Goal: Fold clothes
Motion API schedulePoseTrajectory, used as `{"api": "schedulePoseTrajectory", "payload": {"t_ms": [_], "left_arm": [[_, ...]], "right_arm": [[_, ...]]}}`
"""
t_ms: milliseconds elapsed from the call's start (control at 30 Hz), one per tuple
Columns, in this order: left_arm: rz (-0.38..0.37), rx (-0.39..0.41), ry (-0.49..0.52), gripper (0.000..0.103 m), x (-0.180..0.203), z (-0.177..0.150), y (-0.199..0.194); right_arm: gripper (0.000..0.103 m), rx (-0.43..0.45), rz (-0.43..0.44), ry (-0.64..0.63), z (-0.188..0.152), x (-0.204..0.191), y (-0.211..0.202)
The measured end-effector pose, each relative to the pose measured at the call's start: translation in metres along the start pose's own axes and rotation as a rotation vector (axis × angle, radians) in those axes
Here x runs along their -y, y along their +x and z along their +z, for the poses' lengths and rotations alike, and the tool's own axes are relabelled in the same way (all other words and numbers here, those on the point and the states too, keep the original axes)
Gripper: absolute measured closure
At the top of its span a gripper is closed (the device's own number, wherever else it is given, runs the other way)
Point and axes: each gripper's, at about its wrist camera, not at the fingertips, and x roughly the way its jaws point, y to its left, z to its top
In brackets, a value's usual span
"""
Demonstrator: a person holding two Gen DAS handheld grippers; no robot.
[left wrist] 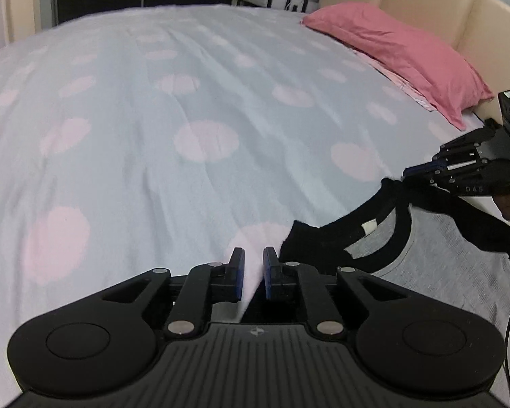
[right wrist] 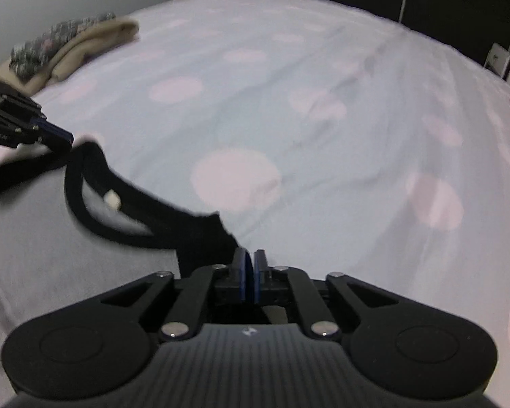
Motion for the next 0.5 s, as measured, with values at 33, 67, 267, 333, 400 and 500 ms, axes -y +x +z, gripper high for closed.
{"api": "schedulePoseTrajectory", "payload": {"t_ms": [33,67,267,333,400,500], "left_arm": [[0.006,0.001,0.021,0.086,-0.002,0.001,-0.009],[0.025,0.001,0.034,0.082,-0.006,0.000,-0.021],[0.059,-0.047,0.036,0.081,-0.027,-0.039,-0.075],[0.047,-0.074,0.041,0.081,-0.032,-0.059,-0.089],[0.036,-0.089,0.048,0.081,-0.032,-0.077,-0.096],[0.055,-0.083,0.042,0.081,-0.027,-0.096,-0.103]], "right_arm": [[0.088,0.021,0.002,0.006,0.001,-0.002,-0.005],[0.086,0.026,0.008,0.004,-0.002,-0.008,-0.014],[0.080,0.036,0.046,-0.014,-0.024,-0.054,-0.075],[0.079,0.040,0.058,-0.020,-0.032,-0.069,-0.095],[0.077,0.043,0.071,-0.025,-0.039,-0.084,-0.115],[0.072,0.049,0.089,-0.034,-0.051,-0.107,-0.145]]}}
